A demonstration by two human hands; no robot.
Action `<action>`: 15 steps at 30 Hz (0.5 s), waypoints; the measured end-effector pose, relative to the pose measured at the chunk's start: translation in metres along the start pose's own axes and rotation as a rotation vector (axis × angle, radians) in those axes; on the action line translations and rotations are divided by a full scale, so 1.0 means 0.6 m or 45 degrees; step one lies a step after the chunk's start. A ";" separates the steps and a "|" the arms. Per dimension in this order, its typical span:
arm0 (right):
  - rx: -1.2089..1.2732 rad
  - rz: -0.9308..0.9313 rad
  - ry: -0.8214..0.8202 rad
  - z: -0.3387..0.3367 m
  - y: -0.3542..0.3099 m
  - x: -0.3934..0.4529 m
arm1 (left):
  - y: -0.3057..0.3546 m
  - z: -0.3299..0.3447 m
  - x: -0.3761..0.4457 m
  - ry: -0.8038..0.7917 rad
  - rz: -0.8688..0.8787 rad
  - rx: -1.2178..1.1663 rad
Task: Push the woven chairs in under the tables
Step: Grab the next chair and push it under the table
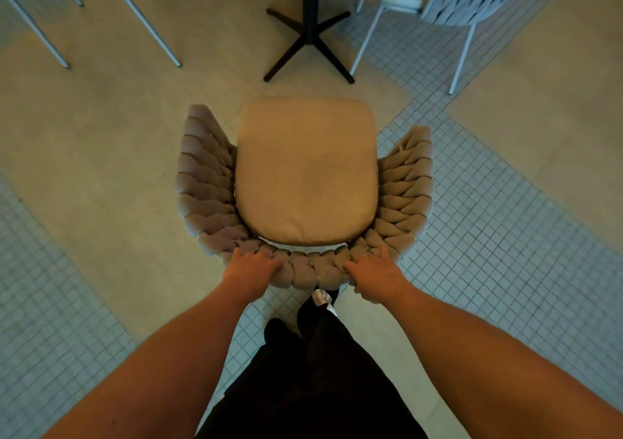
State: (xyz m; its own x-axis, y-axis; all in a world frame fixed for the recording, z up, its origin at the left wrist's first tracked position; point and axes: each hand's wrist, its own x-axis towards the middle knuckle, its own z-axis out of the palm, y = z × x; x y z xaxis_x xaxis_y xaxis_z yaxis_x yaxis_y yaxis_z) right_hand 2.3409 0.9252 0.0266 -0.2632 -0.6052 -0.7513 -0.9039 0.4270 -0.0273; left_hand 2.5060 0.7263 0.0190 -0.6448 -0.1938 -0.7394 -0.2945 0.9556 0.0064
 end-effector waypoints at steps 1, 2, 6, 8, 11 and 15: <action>-0.004 -0.019 -0.011 -0.003 0.003 0.001 | -0.003 -0.002 0.003 -0.006 0.006 0.010; -0.009 -0.035 -0.024 -0.007 0.006 0.005 | -0.006 -0.006 0.007 -0.017 0.014 0.020; -0.009 -0.056 -0.021 -0.014 0.018 0.010 | -0.005 -0.018 0.018 -0.032 0.034 0.054; 0.009 -0.060 -0.010 -0.028 0.028 0.018 | -0.009 -0.032 0.029 -0.027 0.021 0.053; 0.008 -0.054 0.004 -0.048 0.044 0.033 | -0.016 -0.058 0.048 -0.047 -0.003 0.061; 0.003 -0.054 0.029 -0.069 0.065 0.053 | -0.025 -0.082 0.073 -0.017 -0.026 0.082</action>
State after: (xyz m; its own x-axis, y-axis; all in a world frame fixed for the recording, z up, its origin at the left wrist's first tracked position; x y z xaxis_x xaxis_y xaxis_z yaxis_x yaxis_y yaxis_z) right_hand 2.2831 0.8946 0.0289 -0.2322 -0.6382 -0.7340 -0.9137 0.4019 -0.0604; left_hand 2.4478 0.6924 0.0197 -0.6298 -0.2106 -0.7477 -0.2610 0.9640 -0.0517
